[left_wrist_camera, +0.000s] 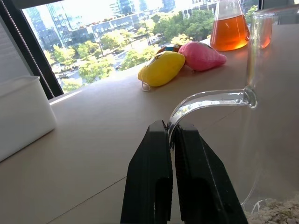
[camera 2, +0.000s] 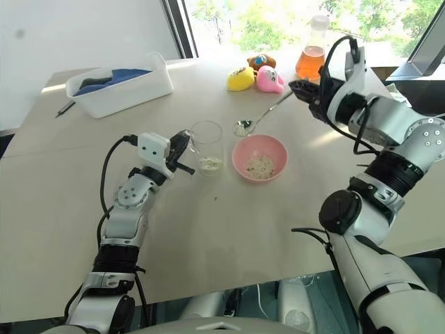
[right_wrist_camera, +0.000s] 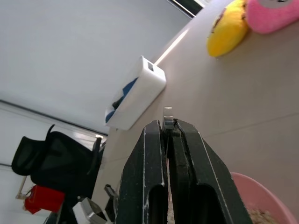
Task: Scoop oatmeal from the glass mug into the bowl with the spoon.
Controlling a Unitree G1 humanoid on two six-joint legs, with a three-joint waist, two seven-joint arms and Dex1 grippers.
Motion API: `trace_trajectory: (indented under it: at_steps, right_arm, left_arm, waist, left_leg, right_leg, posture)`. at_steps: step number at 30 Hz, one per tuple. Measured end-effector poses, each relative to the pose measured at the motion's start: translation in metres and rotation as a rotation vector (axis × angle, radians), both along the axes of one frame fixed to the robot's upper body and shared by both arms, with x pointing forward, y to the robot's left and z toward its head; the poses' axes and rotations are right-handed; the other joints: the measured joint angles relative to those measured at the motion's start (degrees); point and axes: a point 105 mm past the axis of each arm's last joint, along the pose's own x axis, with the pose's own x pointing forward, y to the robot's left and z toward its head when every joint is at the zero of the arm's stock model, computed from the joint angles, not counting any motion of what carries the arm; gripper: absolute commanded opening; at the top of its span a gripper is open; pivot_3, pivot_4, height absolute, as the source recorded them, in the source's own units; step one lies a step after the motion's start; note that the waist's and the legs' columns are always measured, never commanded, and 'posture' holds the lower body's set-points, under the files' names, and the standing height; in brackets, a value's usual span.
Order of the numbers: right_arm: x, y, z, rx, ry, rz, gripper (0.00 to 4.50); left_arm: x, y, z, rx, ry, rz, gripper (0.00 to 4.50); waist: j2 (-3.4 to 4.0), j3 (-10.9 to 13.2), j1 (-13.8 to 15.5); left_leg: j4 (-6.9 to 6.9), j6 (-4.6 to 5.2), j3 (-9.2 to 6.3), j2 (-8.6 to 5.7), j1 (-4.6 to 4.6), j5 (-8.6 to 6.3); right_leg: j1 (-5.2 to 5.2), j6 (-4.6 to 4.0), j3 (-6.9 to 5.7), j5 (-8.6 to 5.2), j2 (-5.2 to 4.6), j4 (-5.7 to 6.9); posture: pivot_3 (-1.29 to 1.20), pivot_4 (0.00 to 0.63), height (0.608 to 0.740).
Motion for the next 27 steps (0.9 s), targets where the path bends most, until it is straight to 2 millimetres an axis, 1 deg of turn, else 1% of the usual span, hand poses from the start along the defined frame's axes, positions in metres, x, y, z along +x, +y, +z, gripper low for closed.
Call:
trace_trajectory:
  at_steps: [2, 5, 8, 10, 14, 16, 19, 24, 27]
  right_arm:
    - [-0.001, -0.005, -0.008, -0.041, 0.019, -0.003, 0.0]
    - [-0.002, -0.007, -0.014, -0.096, 0.025, 0.006, 0.0]
    - [-0.005, -0.004, -0.018, -0.228, -0.003, 0.022, 0.0]
    - [-0.007, 0.001, -0.014, -0.324, -0.056, 0.038, 0.0]
    - [-0.009, 0.012, 0.001, -0.454, -0.204, 0.064, 0.0]
    - [-0.012, 0.02, 0.01, -0.558, -0.313, 0.085, 0.0]
    - [-0.017, 0.032, 0.019, -0.666, -0.444, 0.128, 0.0]
    - [-0.028, 0.043, 0.02, -0.902, -0.633, 0.229, 0.0]
    - [-0.035, 0.055, 0.019, -0.964, -0.717, 0.297, 0.0]
  left_arm:
    - [0.0, 0.0, 0.0, 0.0, 0.0, 0.001, 0.01]
    - [0.0, 0.001, 0.0, -0.001, 0.002, 0.004, 0.01]
    - [0.0, 0.002, -0.001, -0.001, 0.003, 0.006, 0.01]
    - [-0.001, 0.002, -0.001, -0.002, 0.003, 0.007, 0.01]
    - [-0.001, 0.002, -0.001, -0.003, 0.004, 0.01, 0.01]
    - [-0.001, 0.002, -0.001, -0.004, 0.004, 0.012, 0.01]
    - [-0.001, 0.001, -0.001, -0.006, 0.004, 0.012, 0.01]
    - [-0.001, 0.0, -0.001, -0.009, 0.005, 0.009, 0.01]
    - [-0.001, 0.0, -0.001, -0.01, 0.004, 0.012, 0.01]
  waist:
    - [0.03, -0.02, -0.03]
    - [0.06, -0.04, -0.09]
    - [0.11, -0.06, -0.09]
    - [0.1, -0.06, -0.07]
    - [0.09, -0.07, 0.01]
    - [0.09, -0.07, 0.04]
    - [0.08, -0.08, 0.09]
    - [0.06, -0.08, 0.48]
    - [0.06, -0.08, 0.62]
  left_leg:
    - [0.0, 0.0, 0.01, 0.0, 0.0, 0.0]
    - [0.0, 0.0, 0.01, 0.02, 0.01, 0.0]
    - [0.0, 0.01, 0.02, 0.02, 0.0, 0.0]
    - [0.0, 0.01, 0.02, 0.01, 0.0, 0.0]
    - [0.01, 0.01, 0.01, 0.01, 0.0, 0.0]
    - [0.01, 0.01, 0.0, 0.01, 0.0, 0.0]
    - [0.01, 0.0, -0.01, 0.01, 0.0, 0.0]
    - [0.02, 0.0, -0.03, 0.0, -0.02, 0.0]
    - [0.02, 0.0, -0.02, 0.02, -0.01, 0.0]
  right_leg:
    - [-0.01, 0.0, 0.0, 0.0, 0.0, 0.01]
    - [-0.01, 0.0, 0.02, 0.0, 0.0, 0.01]
    - [-0.01, 0.0, 0.02, 0.0, 0.01, 0.0]
    - [-0.01, 0.0, 0.01, 0.0, 0.02, -0.01]
    - [-0.01, 0.01, -0.01, 0.0, 0.03, -0.02]
    - [-0.01, 0.01, -0.03, 0.0, 0.03, -0.04]
    - [-0.01, 0.01, -0.05, 0.0, 0.03, -0.06]
    - [0.0, 0.01, -0.08, 0.0, 0.02, -0.1]
    - [-0.01, 0.01, -0.06, 0.0, 0.02, -0.09]
  posture:
    - [0.0, 0.15, 0.74]
    - [0.0, 0.15, 0.74]
    - [0.0, 0.15, 0.74]
    - [0.0, 0.15, 0.74]
    - [0.0, 0.15, 0.74]
    - [0.0, 0.15, 0.74]
    - [0.0, 0.15, 0.74]
    - [0.0, 0.15, 0.74]
    - [0.0, 0.15, 0.74]
